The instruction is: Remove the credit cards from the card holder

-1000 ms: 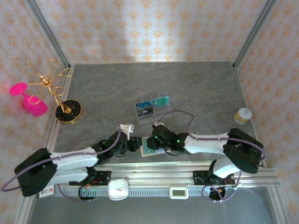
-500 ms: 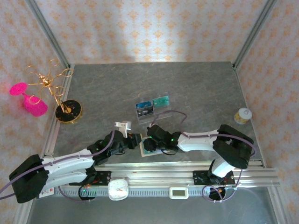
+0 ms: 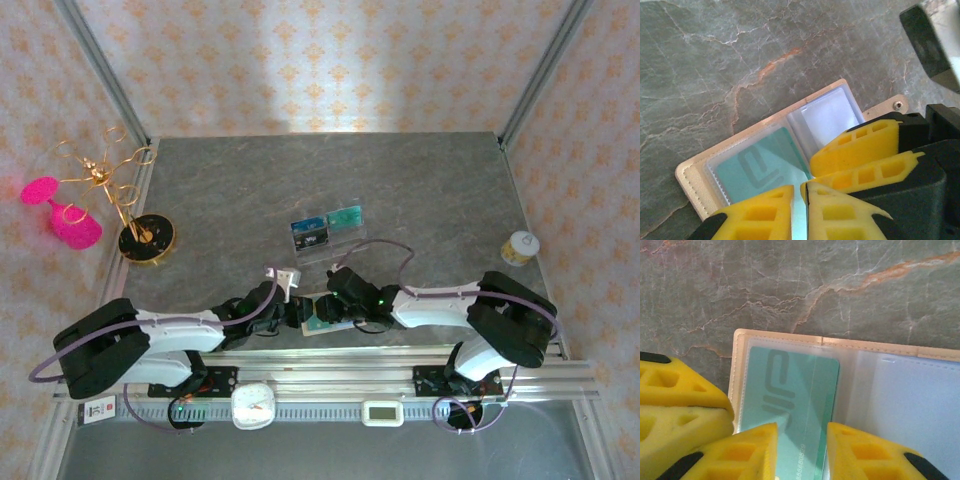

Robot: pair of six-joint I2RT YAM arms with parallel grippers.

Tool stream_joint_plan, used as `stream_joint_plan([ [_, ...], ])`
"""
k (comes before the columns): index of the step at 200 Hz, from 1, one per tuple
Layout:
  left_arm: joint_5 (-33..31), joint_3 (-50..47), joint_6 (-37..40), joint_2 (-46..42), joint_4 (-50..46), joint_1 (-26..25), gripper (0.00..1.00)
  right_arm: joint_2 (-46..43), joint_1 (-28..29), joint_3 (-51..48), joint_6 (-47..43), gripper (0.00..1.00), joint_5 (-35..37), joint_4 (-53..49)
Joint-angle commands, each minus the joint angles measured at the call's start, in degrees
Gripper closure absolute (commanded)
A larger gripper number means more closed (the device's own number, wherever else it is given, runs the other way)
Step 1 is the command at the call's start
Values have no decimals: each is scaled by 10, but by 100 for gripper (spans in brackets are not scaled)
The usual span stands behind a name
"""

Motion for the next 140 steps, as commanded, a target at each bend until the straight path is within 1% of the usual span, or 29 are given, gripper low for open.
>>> stream_joint_plan([
  [1, -15, 11, 10, 20, 5, -3, 86, 5, 0, -12, 10, 69, -12, 34],
  [12, -25, 13, 11, 32, -10, -3, 87, 7, 0, -15, 15, 69, -8, 31],
  [32, -37, 13, 17, 54, -38, -2, 93, 7, 0, -18, 23, 70, 6, 10],
  [57, -17, -3, 12, 78, -44, 1, 98, -12, 0, -24, 29, 70, 42, -29],
  [89, -18, -14, 14, 60, -68, 2, 99, -30, -1, -35, 35, 70, 78, -59],
  [105, -20, -14, 19, 47, -75, 1, 99, -39, 0, -39, 30, 71, 72, -52],
  [140, -13, -9, 23, 55, -68, 1, 100, -50, -4, -36, 23, 79, 6, -4],
])
